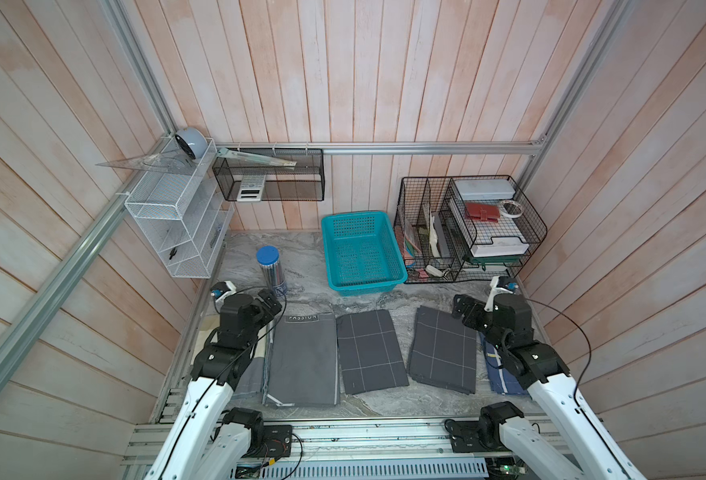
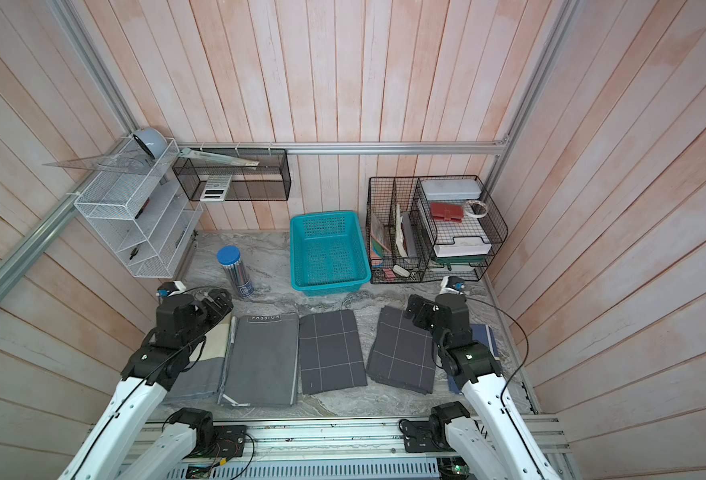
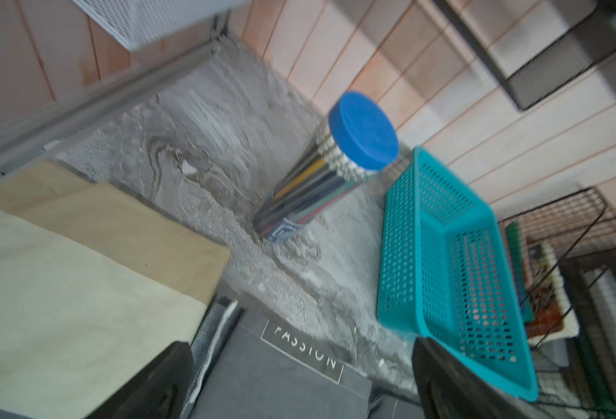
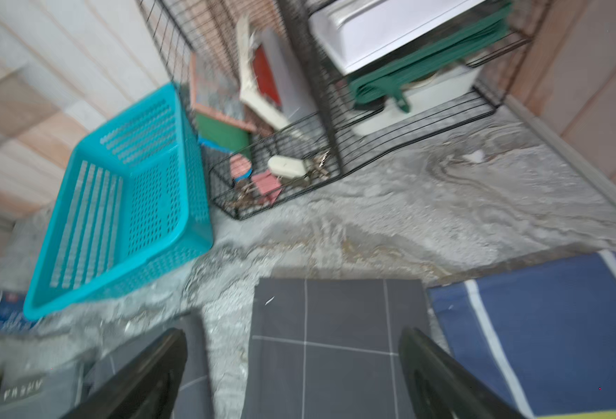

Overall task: Put the folded pillowcase in the basket
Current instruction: Adjust the pillowcase at the center of the board.

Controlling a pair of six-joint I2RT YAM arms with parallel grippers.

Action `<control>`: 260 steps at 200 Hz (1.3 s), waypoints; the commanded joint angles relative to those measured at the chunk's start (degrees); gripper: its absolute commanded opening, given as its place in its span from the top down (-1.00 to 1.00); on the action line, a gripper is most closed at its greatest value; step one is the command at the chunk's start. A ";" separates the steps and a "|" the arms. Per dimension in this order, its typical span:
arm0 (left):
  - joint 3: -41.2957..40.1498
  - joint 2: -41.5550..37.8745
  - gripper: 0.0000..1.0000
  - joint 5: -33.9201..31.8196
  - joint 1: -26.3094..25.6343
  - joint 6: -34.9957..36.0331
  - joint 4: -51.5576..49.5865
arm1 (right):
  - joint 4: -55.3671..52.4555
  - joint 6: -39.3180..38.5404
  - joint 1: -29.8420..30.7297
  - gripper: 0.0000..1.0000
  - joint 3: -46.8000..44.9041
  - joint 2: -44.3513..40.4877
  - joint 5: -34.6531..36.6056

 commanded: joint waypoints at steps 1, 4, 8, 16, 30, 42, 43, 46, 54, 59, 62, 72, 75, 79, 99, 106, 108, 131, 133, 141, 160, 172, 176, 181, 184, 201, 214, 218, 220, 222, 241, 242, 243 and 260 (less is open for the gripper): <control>2.07 3.24 -1.00 -1.76 -8.14 -1.61 -5.06 | -2.32 -1.16 10.16 -0.96 2.17 4.67 2.65; 2.16 3.82 -1.00 -2.38 -9.43 -1.84 -4.93 | -1.89 -1.23 11.60 -0.96 2.34 5.68 3.16; 2.16 4.44 -1.00 -3.06 -10.67 -2.27 -4.79 | -1.21 -1.23 13.36 -0.95 2.51 7.13 3.76; 2.04 5.65 -1.00 -4.29 -13.15 -3.31 -4.53 | 0.32 -1.05 16.04 -0.96 2.74 10.01 3.94; 0.92 7.06 -1.00 -5.33 -16.30 -5.11 -3.19 | 3.30 -0.35 19.29 -0.96 3.32 15.21 2.29; -0.22 7.76 -1.00 -5.45 -18.05 -6.38 -2.00 | 5.25 -0.20 21.89 -0.95 4.45 19.98 1.37; -0.32 7.75 -1.00 -5.46 -18.16 -6.42 -1.88 | 5.37 -0.22 22.13 -0.95 4.57 20.45 1.37; -0.62 7.87 -1.00 -5.52 -18.59 -6.63 -1.69 | 5.72 -0.20 23.03 -0.96 5.16 22.14 1.40; -1.28 7.96 -1.00 -6.01 -19.36 -7.28 -1.37 | 6.24 -0.31 24.35 -0.96 6.12 24.80 1.67; -1.80 7.90 -1.00 -6.35 -19.76 -7.77 -1.31 | 6.46 -0.39 25.17 -0.96 6.93 26.91 1.73; -2.09 7.87 -1.00 -6.47 -19.91 -8.10 -1.23 | 6.55 -0.47 25.61 -0.95 7.47 28.03 1.53; -3.28 7.43 -1.00 -6.51 -20.06 -9.08 -0.75 | 6.64 -0.78 26.94 -0.95 9.48 32.43 1.08; -3.67 7.31 -1.00 -6.45 -20.11 -9.45 -0.62 | 6.63 -0.83 27.12 -0.95 9.79 33.09 0.99; -4.22 7.06 -1.00 -6.38 -20.15 -9.95 -0.37 | 6.63 -1.03 27.52 -0.95 10.50 34.67 0.74; -6.79 5.77 -1.00 -5.51 -20.34 -11.99 1.51 | 6.71 -2.00 28.75 -0.95 13.96 41.46 -1.03; -7.56 5.46 -1.00 -5.33 -20.31 -12.54 2.05 | 6.98 -2.15 28.87 -0.95 14.98 43.44 -2.26; -7.77 5.32 -1.00 -5.24 -20.30 -12.70 2.21 | 7.11 -2.16 28.95 -0.95 15.21 43.95 -2.57; -8.60 5.85 -1.00 -4.63 -20.45 -13.62 2.82 | 8.61 -1.64 29.47 -0.95 17.85 49.67 -6.58; -8.60 5.95 -1.00 -4.49 -20.45 -13.65 2.89 | 8.75 -1.57 29.54 -0.95 18.04 50.15 -6.92; -8.44 6.72 -1.00 -4.06 -20.49 -13.58 3.00 | 9.11 -1.37 29.67 -0.94 18.88 51.72 -8.32; -7.61 8.77 -1.00 -3.23 -20.97 -13.40 3.04 | 8.09 -1.10 29.67 -0.94 21.23 55.50 -10.70; -7.29 9.80 -1.00 -3.11 -21.50 -13.47 3.42 | 3.38 -1.77 29.31 -0.94 24.49 58.50 -11.52; -7.12 10.25 -1.00 -3.04 -21.75 -13.53 3.67 | 2.00 -2.24 29.20 -0.94 25.48 59.34 -11.66; -6.98 10.73 -1.00 -2.89 -22.00 -13.64 3.99 | 0.53 -2.33 29.03 -0.94 26.53 60.55 -11.37; -6.93 11.05 -1.00 -2.78 -22.13 -13.72 4.16 | -0.16 -2.26 28.90 -0.93 26.94 61.22 -11.10; -5.96 13.44 -1.00 -2.07 -23.35 -14.18 5.09 | -1.38 -0.90 27.54 -0.92 26.64 63.10 -9.83; -4.72 15.73 -1.00 -2.17 -24.82 -14.36 5.28 | 0.85 0.73 25.53 -0.92 23.80 62.32 -10.90; -4.25 16.45 -1.00 -2.34 -25.49 -14.44 5.34 | 1.78 1.26 24.69 -0.92 22.57 61.75 -11.34; -4.02 16.79 -1.00 -2.43 -25.84 -14.45 5.30 | 2.32 1.51 24.30 -0.91 22.01 61.43 -11.60; -3.79 17.07 -1.00 -2.47 -26.12 -14.45 5.29 | 2.82 1.75 23.94 -0.91 21.34 61.15 -11.84; -1.70 20.21 -1.00 -3.48 -28.83 -14.93 5.39 | 6.07 2.89 20.29 -0.90 16.71 57.71 -13.55; -1.59 20.39 -1.00 -3.47 -29.00 -14.95 5.38 | 6.17 2.87 20.15 -0.90 16.49 57.55 -13.60; -1.45 20.57 -1.00 -3.50 -29.13 -14.96 5.42 | 6.27 2.82 20.03 -0.90 16.39 57.34 -13.71; 0.47 23.94 -0.93 -3.54 -31.16 -15.33 6.22 | 7.41 1.96 18.41 -0.90 14.59 54.73 -15.01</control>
